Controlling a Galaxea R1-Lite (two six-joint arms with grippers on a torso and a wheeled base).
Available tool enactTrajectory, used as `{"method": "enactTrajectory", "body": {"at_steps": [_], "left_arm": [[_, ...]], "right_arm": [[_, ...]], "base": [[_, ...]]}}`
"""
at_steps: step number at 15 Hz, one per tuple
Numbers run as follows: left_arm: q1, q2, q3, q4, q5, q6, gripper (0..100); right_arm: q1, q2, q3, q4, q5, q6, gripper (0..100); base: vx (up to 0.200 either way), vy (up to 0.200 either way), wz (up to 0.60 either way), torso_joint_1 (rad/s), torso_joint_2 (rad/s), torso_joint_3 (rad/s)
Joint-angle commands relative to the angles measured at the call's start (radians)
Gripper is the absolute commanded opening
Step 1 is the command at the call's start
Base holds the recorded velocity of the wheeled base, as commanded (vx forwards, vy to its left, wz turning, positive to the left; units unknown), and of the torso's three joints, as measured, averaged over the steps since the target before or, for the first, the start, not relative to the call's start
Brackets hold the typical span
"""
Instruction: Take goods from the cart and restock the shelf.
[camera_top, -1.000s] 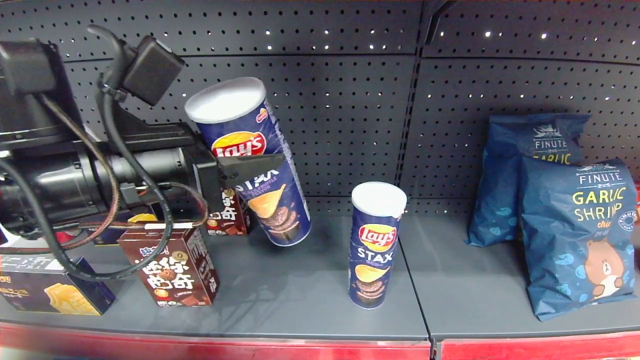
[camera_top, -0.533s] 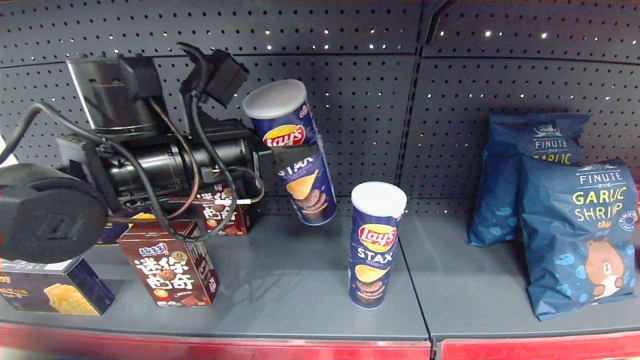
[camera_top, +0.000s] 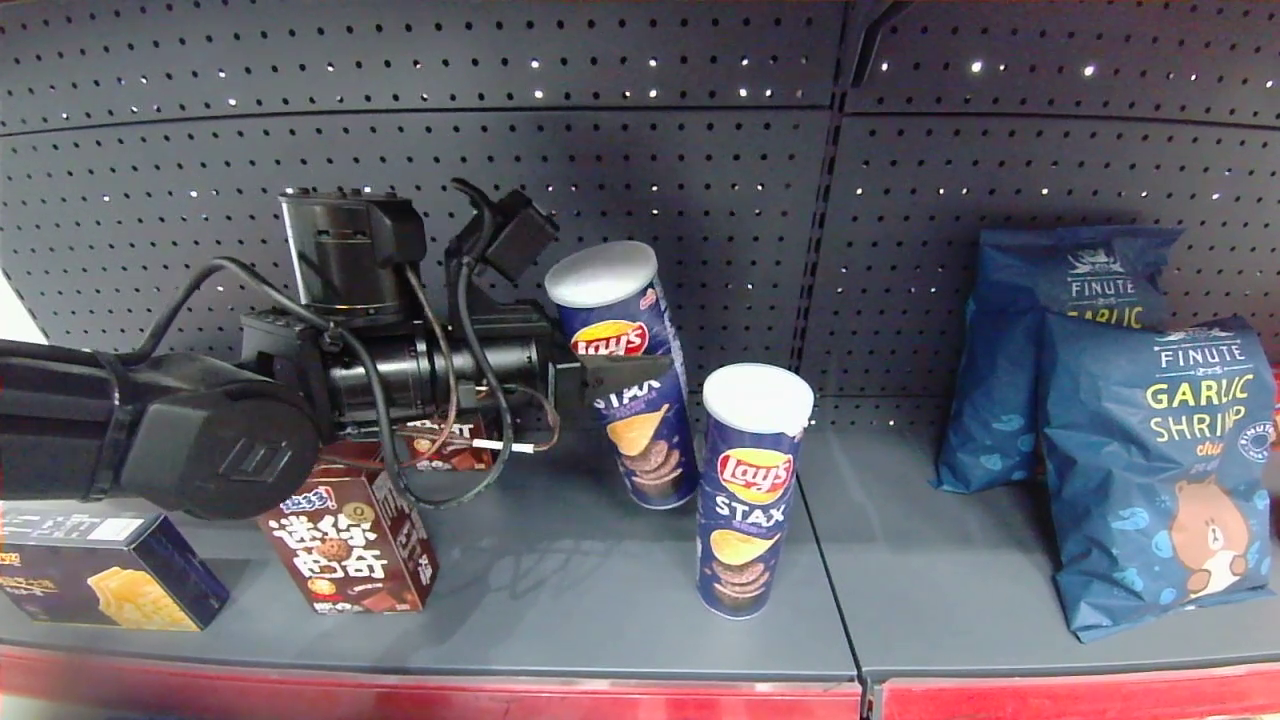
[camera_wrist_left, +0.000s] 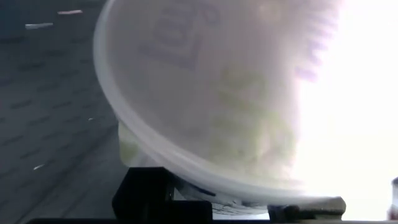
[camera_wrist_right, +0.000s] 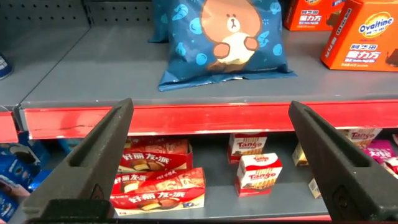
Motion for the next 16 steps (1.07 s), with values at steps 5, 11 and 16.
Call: {"method": "enactTrajectory", "body": {"at_steps": [5,11,16], "left_arm": [[0.022,0.177,-0.003,-0.246,0.069,0.006,0],[0.022,0.202,-0.023,-0.238,0.096,-0.046,0],[0.022,0.209,-0.183,-0.059,0.087,-0.045,0]], "right_arm": [[0.0,0.001,0.0,0.0,-0.001,-0.005,100],[0.0,0.001,0.0,0.0,-0.002,-0.005,100],[0.0,0.001,0.0,0.0,-0.008,-0.005,100]], "base": [[0.0,0.0,0.0,0.0,0.0,0.0],[0.0,0.0,0.0,0.0,0.0,0.0],[0.0,0.0,0.0,0.0,0.0,0.0]]}}
